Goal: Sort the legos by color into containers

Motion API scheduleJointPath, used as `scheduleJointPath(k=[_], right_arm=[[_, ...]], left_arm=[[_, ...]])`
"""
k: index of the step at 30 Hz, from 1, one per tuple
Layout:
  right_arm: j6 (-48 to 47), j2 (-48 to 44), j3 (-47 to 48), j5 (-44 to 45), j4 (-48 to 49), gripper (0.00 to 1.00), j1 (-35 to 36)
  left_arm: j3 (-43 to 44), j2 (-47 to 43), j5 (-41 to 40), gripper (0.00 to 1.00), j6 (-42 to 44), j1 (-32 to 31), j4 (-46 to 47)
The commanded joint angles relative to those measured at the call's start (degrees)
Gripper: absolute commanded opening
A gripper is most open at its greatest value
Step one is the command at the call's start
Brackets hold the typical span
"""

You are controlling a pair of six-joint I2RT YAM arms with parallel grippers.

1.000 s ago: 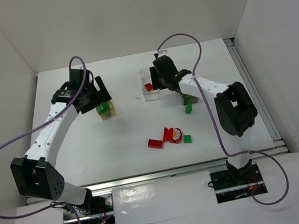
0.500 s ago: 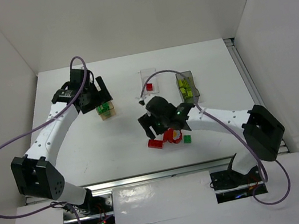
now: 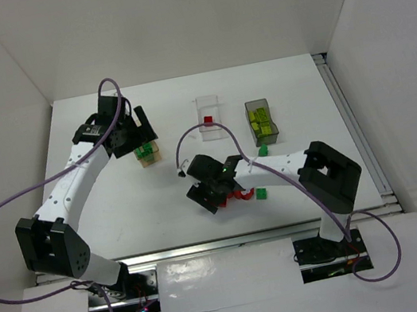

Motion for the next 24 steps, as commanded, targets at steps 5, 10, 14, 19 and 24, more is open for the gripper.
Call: scheduleJointPath(k=[5,10,14,19,24], right_arm=[[-2.0,2.8,0.7,3.6,-0.2,0.67,0.3],[-0.3,2.1,1.3,4.2,1.2,0.38,0.3],[0.3,-1.3,1.3,6.3,6.4,0.29,-2.4],[6.0,-0.6,10.7,7.5,5.8,0.27,-12.7],[9.4,6.2,21.1,8.8,4.5,0.27,-18.8]], left_arm=[[0.7,0.6,-0.7,0.95,1.1,-0.1,0.9],[0.7,0.6,-0.7,0.95,1.1,-0.1,0.9],[0.7,0.6,-2.1,0.95,1.6,-0.1,0.9],[0.7,-0.4,-3.7,0.95,2.8,1.5,-0.2],[0.7,-2.3,-3.0,0.95,2.8,2.7,-0.2]])
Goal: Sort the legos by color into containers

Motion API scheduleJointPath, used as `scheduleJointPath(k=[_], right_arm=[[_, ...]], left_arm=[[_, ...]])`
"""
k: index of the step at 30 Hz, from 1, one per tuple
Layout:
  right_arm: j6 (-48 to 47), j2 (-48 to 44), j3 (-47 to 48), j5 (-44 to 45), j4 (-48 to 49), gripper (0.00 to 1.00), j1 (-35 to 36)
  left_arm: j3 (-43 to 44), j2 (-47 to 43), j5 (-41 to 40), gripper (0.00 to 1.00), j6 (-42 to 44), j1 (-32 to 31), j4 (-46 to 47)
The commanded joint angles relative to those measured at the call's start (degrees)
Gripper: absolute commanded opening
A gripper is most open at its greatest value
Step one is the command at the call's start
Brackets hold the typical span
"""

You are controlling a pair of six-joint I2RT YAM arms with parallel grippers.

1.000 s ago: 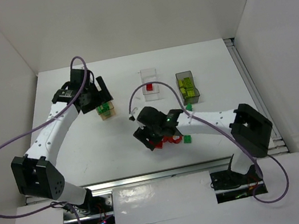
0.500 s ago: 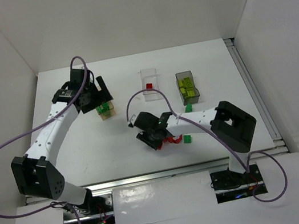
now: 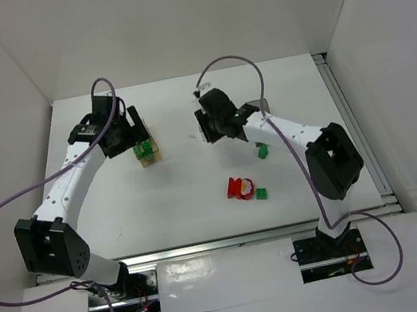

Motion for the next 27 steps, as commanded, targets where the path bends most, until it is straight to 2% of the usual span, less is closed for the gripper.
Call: scheduleJointPath(k=[1,5,8,9,10,11,12,14,15,16,18,21,22,23,24,25,27], right_arm=[[3.4,4.3,7.0,1.9,1.7,0.27,-1.8],[2.6,11.9,18.6,2.7,1.2,0.27,-5.4],[2.0,18.0,23.8,2.7,0.5,0.28,-7.2],[2.0,20.6,26.3,2.7,1.1,0.34,-8.0],[2.0,21.8,27.5,2.7,1.1,0.35,-8.7],[2.6,23.0,28.8,4.1,1.1,0.50,-8.7],[3.3,24.7,31.2,4.9,1.1,0.59,-9.3],[3.8,24.7,31.8,6.4,3.0,0.74,-9.3],[3.8,24.0,31.8,7.3,3.6,0.85,-9.3],[3.8,21.9,30.6,7.3,4.4,0.86,-9.3],[3.8,18.8,26.3,7.8,7.0,0.86,-9.3],[3.8,9.7,19.1,8.9,10.4,0.70,-8.6],[4.6,7.3,13.4,8.9,11.2,0.65,-8.6],[5.8,2.5,10.6,8.9,11.2,0.53,-8.1],[6.7,0.1,7.9,9.5,11.2,0.45,-7.4],[7.4,-2.0,2.2,9.0,11.2,0.40,-7.4],[10.5,-7.8,-2.9,9.0,9.9,0.29,-5.4]], left_arm=[[0.7,-2.2,-0.1,0.95,1.3,0.8,-0.1],[0.2,-3.4,-0.1,0.95,1.9,0.8,-0.1],[0.2,-4.4,-0.1,0.95,2.4,1.3,-0.1],[0.2,-4.4,-0.1,0.95,2.4,1.3,-0.1],[0.2,-5.0,-0.1,0.95,2.4,1.3,-0.1],[0.2,-5.1,-0.1,0.95,2.4,1.8,-0.6],[0.2,-5.1,-0.1,0.95,2.4,1.9,-0.6],[0.2,-5.1,-0.1,0.95,2.4,1.9,-1.2],[0.2,-5.6,-0.1,0.95,2.4,1.9,-1.2],[0.2,-5.6,-0.1,0.95,2.4,1.9,-1.2],[-0.3,-5.6,-0.1,0.95,2.4,1.9,-1.2],[-0.3,-5.6,0.5,0.95,2.4,1.9,-1.2],[-0.3,-5.6,0.5,0.95,1.9,1.9,-1.2],[-0.3,-5.6,0.5,0.95,1.9,1.9,-1.2],[-0.9,-5.6,1.3,0.95,1.9,1.9,-1.2],[-0.9,-5.6,1.3,0.95,1.9,1.9,-0.6],[-0.9,-5.0,1.8,0.95,1.9,1.9,0.1]])
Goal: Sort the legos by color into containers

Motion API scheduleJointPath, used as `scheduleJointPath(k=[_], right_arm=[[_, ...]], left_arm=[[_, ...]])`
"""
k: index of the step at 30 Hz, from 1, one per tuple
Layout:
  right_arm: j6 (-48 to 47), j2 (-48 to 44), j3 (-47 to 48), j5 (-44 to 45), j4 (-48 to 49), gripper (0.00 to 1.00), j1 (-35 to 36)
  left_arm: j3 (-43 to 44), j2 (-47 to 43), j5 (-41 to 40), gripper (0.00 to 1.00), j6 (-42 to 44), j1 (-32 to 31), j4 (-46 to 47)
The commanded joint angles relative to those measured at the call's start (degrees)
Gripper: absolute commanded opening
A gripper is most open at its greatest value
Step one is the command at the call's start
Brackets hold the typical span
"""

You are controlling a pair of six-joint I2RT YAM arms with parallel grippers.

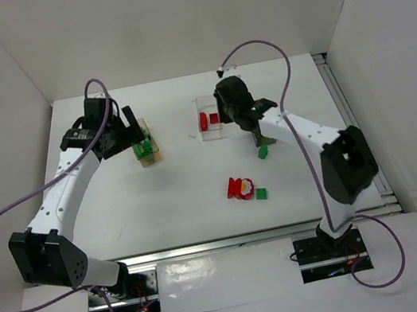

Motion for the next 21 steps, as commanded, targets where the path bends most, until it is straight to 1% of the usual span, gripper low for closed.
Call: scheduleJointPath(k=[1,2,4,5,6,7,9,11,13,15,16,18,19,21], right_arm=[[5.1,-8.8,-10.7,0.4,1.6,0.29,3.0],[7.2,-11.9,-12.8,0.4,0.7,0.29,4.7],[9.1,-14.4,-18.1,0.4,-2.5,0.29,6.7],[10.1,-16.7,-19.6,0.4,-3.8,0.31,8.8],[12.0,-17.6,-20.9,0.4,-5.0,0.34,9.9],[12.9,-18.5,-21.9,0.4,-7.5,0.49,10.6],[15.4,-20.4,-24.6,0.4,-11.2,0.57,13.5],[17.5,-21.0,-26.9,2.6,-13.9,0.62,15.4],[18.3,-23.0,-28.5,4.2,-16.0,0.64,18.2],[19.1,-23.5,-30.0,4.9,-17.8,0.67,18.8],[19.7,-23.5,-30.0,4.9,-18.6,0.72,18.8],[19.0,-23.5,-30.6,4.3,-19.8,0.79,18.8],[19.0,-23.5,-30.6,4.3,-19.8,0.85,18.8],[17.7,-22.9,-31.1,2.5,-18.3,0.86,18.8]], left_arm=[[-0.4,-0.5,0.9,0.95,0.5,0.3,1.0],[-0.4,-0.5,1.5,0.95,0.5,-0.2,1.0],[-0.4,0.1,1.5,0.95,0.5,-0.7,1.6],[-0.4,0.8,2.0,0.95,0.5,-0.7,1.6],[-0.4,0.8,2.0,0.95,0.5,-0.7,1.6],[-0.4,0.8,2.0,0.95,0.0,-1.2,1.6],[-0.4,1.4,2.0,0.95,0.0,-1.8,1.6],[-0.4,2.0,2.0,0.95,0.0,-2.4,2.1],[-0.4,3.4,2.5,0.95,0.0,-3.0,2.1],[-0.4,4.5,3.0,0.95,0.0,-3.6,2.1],[-0.4,5.4,3.0,0.95,0.0,-3.6,2.1],[0.2,6.2,3.0,0.95,0.0,-4.1,2.1],[0.2,6.7,3.0,0.95,0.0,-4.7,2.1],[0.7,6.7,3.0,0.95,0.0,-4.8,2.1]])
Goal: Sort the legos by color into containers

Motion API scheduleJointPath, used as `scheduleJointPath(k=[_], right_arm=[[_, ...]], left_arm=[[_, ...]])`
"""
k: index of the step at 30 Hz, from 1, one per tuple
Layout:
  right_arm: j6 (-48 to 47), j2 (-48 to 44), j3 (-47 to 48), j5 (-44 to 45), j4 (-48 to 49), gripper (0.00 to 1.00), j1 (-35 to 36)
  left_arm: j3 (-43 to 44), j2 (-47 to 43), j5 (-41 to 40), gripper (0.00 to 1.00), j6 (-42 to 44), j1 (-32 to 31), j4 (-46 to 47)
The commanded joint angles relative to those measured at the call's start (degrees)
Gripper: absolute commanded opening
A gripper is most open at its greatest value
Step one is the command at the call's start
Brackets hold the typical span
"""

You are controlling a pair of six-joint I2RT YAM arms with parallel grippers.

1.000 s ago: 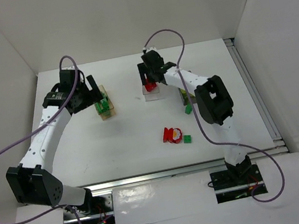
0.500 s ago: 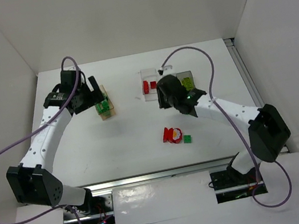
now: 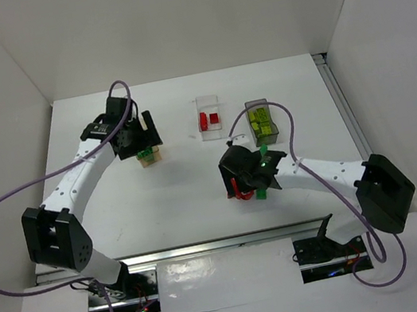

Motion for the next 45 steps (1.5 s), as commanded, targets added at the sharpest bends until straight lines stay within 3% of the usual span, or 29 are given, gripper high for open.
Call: scheduleJointPath(k=[1,4,8,12,15,19,25,28,33,38,39,42,45], right_arm=[[-1.3,0.0,-0.4,-0.6,-0.2,0.88,0.0],[-2.8,2.9,-1.0,-2.8,3.8,0.88,0.0],[0.0,4.3,2.0,4.8,2.7,0.88,-1.4],[3.8,0.8,1.5,8.5,2.7,0.77,-11.0],[3.6,1.8,0.9,5.8,3.5,0.82,-18.8],[1.9,6.0,0.9,3.2,7.1,0.85,-23.5],[-0.7,10.8,1.4,4.4,14.2,0.85,-25.5],[-1.3,13.0,2.6,4.4,17.0,0.80,-26.0],[-2.5,16.3,5.4,5.8,17.5,0.66,-26.0],[-2.5,16.4,5.9,5.8,18.0,0.40,-25.5],[-2.5,15.8,5.9,6.5,17.5,0.30,-24.7],[-3.3,13.8,7.9,8.6,13.2,0.19,-21.2],[-3.9,11.5,10.6,9.1,10.0,0.19,-16.9]], left_arm=[[0.9,0.3,0.7,0.95,0.1,-1.0,0.7],[1.4,0.8,0.7,0.95,0.1,-1.0,0.7],[1.9,0.8,-0.5,0.95,0.1,-1.5,0.1],[1.9,0.2,-1.0,0.95,0.1,-1.5,-0.4],[1.9,0.2,-1.0,0.95,0.1,-1.5,-0.4],[2.5,0.7,0.1,0.95,0.6,-1.5,-0.4],[3.1,0.7,0.7,0.95,0.6,-1.5,-0.4],[3.6,0.7,0.1,0.95,0.6,-1.5,-0.9],[3.1,-0.6,-1.2,0.95,0.1,-1.5,-0.9],[3.1,-0.6,-1.2,0.95,0.1,-1.5,-0.9],[3.1,-0.6,-1.2,0.95,0.1,-1.5,-0.9],[3.1,-0.6,-1.9,0.95,0.1,-1.5,-0.9],[2.6,-1.2,-4.3,0.95,-1.0,-1.5,-0.9]])
